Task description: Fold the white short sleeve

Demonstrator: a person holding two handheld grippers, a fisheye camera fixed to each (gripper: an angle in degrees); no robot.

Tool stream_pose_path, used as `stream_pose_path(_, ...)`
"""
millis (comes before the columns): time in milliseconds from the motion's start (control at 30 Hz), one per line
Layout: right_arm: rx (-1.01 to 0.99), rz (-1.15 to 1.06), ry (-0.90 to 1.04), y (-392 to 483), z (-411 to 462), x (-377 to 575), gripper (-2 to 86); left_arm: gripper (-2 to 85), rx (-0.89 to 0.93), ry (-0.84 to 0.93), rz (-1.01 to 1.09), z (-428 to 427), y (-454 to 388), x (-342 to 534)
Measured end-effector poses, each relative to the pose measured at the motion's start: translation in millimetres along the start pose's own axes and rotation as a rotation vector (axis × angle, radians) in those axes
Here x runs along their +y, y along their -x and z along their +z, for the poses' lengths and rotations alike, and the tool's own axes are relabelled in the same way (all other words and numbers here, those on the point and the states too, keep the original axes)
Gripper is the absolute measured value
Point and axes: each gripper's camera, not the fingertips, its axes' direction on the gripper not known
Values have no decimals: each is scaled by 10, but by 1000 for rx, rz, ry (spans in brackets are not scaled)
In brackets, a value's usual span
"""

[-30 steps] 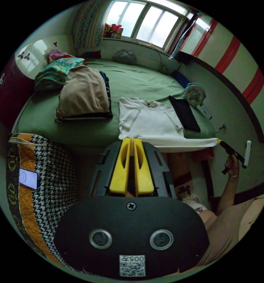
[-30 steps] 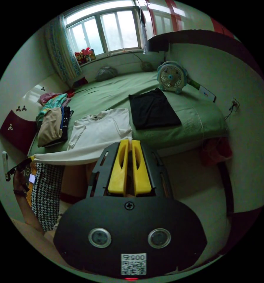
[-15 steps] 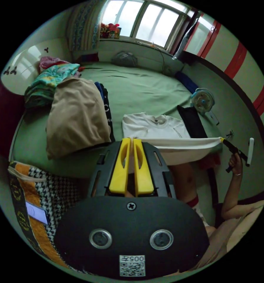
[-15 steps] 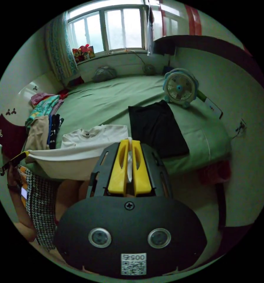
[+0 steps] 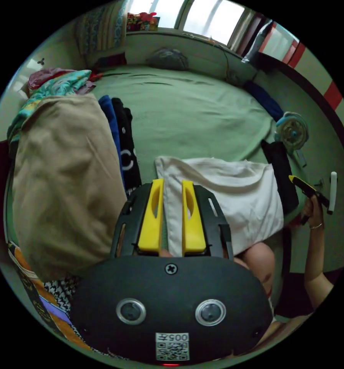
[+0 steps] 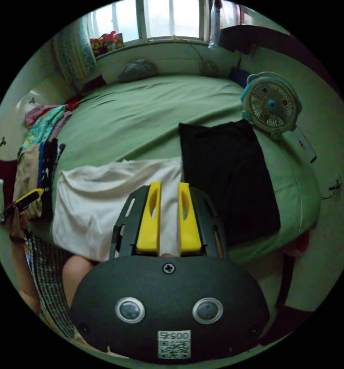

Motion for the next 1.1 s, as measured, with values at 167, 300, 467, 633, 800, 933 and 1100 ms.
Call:
stream_pose_path(167,-8,-16,84,-5,192,508,36,95,16,133,24,532,-98,315)
stream_pose_path(300,36,-20,135,92,430,535,36,89,52,166,-33,945,-157,336)
stream_pose_path(467,39,-9,85,232,492,417,-11,36,46,141,-60,1130,-287,149)
stream_pose_path(633,68,8,70,175,498,409,-16,19,27,114,-46,1267,-435,45)
stream_pose_path(800,92,55,124,132,790,402,-15,17,14,171,-75,1722,-520,-6)
stream_pose_path(933,81,46,120,214,773,286,-15,13,10,140,-100,1829,-686,-92)
stream_pose_path(1100,-13,-18,-53,343,493,15,-12,1,-6,7,-102,1774,-897,-323)
